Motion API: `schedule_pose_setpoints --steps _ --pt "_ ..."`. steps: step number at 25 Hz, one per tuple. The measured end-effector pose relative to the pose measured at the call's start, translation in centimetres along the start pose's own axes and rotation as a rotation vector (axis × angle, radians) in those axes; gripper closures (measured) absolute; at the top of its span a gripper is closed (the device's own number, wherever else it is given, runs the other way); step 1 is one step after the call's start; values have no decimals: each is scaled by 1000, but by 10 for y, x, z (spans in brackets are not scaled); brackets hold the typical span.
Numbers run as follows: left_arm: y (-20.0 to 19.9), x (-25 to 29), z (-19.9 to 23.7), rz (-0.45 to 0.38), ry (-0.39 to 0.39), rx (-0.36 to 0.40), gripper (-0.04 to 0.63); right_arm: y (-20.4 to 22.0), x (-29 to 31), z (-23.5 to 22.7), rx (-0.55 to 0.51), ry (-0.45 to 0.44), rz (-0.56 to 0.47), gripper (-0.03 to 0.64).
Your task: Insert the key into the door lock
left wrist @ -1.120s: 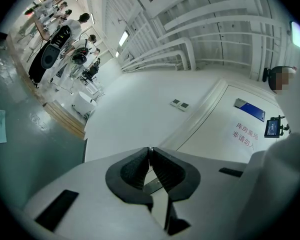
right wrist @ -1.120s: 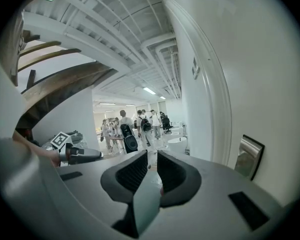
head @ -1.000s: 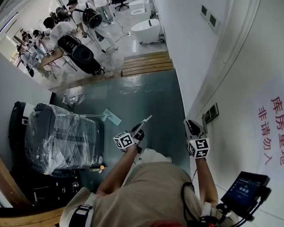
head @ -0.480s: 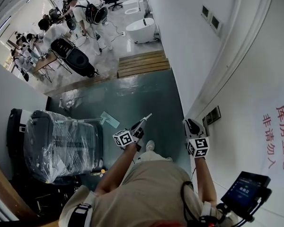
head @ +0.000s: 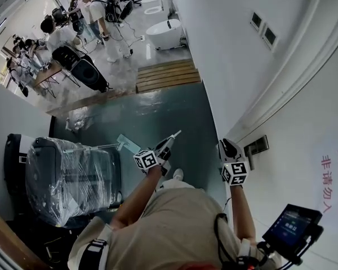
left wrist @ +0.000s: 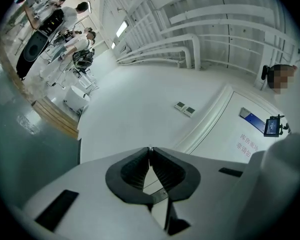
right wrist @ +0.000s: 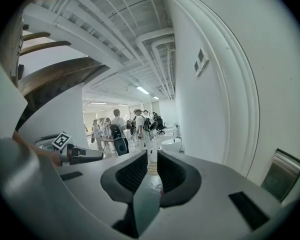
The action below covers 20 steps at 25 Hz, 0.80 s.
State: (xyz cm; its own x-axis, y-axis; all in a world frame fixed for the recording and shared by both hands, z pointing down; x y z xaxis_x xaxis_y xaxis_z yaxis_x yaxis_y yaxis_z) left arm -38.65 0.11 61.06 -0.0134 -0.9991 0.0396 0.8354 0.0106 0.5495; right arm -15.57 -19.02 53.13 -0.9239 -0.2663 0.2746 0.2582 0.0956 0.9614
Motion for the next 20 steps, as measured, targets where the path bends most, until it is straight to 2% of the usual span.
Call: schedule_pose_setpoints --steps 5,12,20 --pt "-23 6 6 12 11 -4 560 -17 18 4 -5 13 0 555" --pt "-47 29 38 30 21 -9 560 -18 61 5 -4 11 2 555" --pt "-72 51 55 74 48 -5 561 -24 84 4 6 59 1 555"
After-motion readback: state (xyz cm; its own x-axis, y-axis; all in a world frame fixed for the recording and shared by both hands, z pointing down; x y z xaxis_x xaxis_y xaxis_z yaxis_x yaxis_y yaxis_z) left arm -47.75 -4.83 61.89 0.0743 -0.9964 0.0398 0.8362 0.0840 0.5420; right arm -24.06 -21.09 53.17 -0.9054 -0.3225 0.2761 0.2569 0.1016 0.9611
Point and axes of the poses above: the fingertips, and each gripper's own axes: x forward along the fingers, z to its left, y out of its underside, the point moved 6 cm from there along -x, backward along the fingers, and after that the axes turned 6 degrees about -x, right-handed, at the moved point
